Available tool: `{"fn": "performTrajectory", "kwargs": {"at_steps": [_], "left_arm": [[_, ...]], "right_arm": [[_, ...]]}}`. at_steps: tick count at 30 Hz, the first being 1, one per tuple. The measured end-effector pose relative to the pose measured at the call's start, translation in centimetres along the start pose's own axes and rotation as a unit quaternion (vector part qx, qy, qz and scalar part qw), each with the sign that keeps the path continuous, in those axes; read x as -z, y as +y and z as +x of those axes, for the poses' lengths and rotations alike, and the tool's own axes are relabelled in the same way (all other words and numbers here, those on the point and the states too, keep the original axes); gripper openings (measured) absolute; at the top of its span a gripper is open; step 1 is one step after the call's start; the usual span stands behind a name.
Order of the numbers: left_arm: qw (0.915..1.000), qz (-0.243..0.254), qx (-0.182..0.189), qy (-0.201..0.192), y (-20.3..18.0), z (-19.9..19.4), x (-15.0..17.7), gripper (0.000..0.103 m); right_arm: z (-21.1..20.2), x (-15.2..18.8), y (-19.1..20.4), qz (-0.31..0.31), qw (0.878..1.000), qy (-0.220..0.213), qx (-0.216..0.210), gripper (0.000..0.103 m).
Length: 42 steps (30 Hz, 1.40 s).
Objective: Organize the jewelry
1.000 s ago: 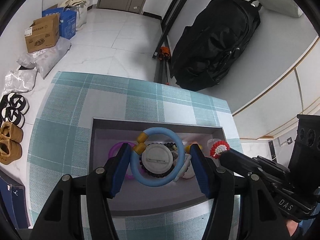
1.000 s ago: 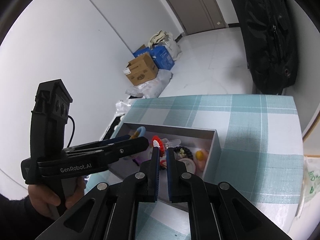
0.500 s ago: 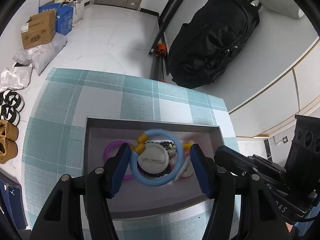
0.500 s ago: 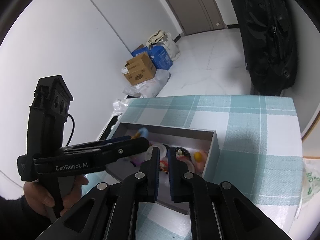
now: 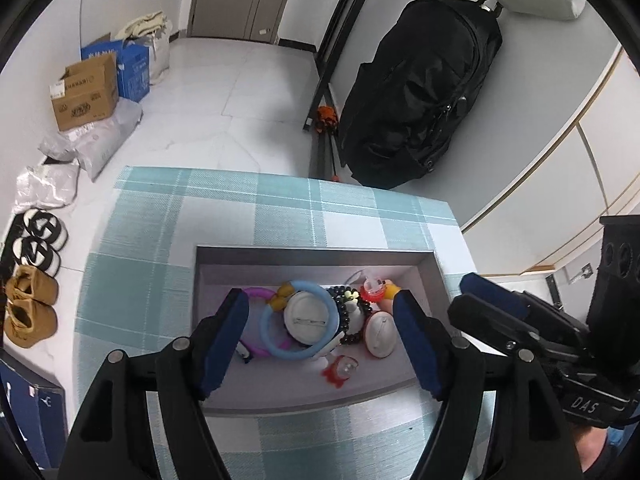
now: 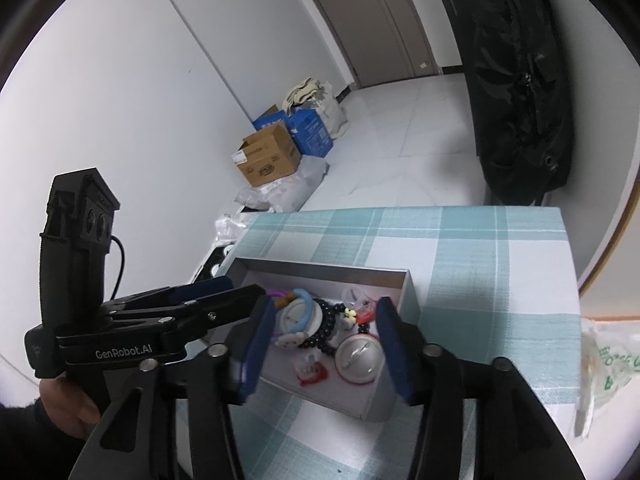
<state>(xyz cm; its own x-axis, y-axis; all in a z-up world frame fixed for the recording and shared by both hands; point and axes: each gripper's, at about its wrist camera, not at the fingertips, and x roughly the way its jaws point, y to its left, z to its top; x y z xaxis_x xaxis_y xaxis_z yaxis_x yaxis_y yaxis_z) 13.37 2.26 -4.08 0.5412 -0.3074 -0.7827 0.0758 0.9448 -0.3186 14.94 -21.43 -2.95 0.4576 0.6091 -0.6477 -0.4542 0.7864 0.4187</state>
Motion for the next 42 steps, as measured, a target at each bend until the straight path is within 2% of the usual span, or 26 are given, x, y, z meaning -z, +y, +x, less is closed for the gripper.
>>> {"fn": "performTrajectory", "kwargs": {"at_steps": [2,7,12,16,21,25,30,42], "left_arm": [[1.0000,0.005,-0.005,-0.005,-0.1,-0.3,0.1,0.071],[0.9994,0.019,-0.019,-0.022,-0.5,-1.3,0.5,0.071],[0.9981,0.028,-0.026,-0.047,-0.8,-2.9,1.0,0.071],[0.9959,0.037,-0.042,-0.071,-1.0,-3.9,1.7,0.080],[0.9925,0.042,-0.052,-0.102,-1.0,-5.3,2.9,0.080],[0.9914,0.041,-0.055,-0.111,-1.0,-6.1,3.9,0.080],[0.9893,0.047,-0.075,-0.116,-1.5,-6.8,5.2,0.080],[0.9851,0.045,-0.083,-0.144,-2.2,-8.6,7.1,0.080]], "right_arm": [[-0.2,0.1,0.1,-0.002,1.000,-0.003,0.002,0.054],[-1.2,0.2,0.5,-0.012,1.000,-0.020,0.011,0.072],[-2.3,0.5,0.9,-0.017,0.999,-0.034,0.016,0.081],[-3.3,1.0,1.3,-0.017,0.998,-0.052,0.018,0.088],[-4.3,2.3,2.1,-0.019,0.997,-0.065,0.025,0.099],[-5.2,3.3,2.7,-0.024,0.996,-0.079,0.024,0.103],[-6.1,4.7,3.7,-0.050,0.994,-0.088,0.040,0.103],[-8.4,6.0,5.2,-0.074,0.989,-0.118,0.048,0.103]]}}
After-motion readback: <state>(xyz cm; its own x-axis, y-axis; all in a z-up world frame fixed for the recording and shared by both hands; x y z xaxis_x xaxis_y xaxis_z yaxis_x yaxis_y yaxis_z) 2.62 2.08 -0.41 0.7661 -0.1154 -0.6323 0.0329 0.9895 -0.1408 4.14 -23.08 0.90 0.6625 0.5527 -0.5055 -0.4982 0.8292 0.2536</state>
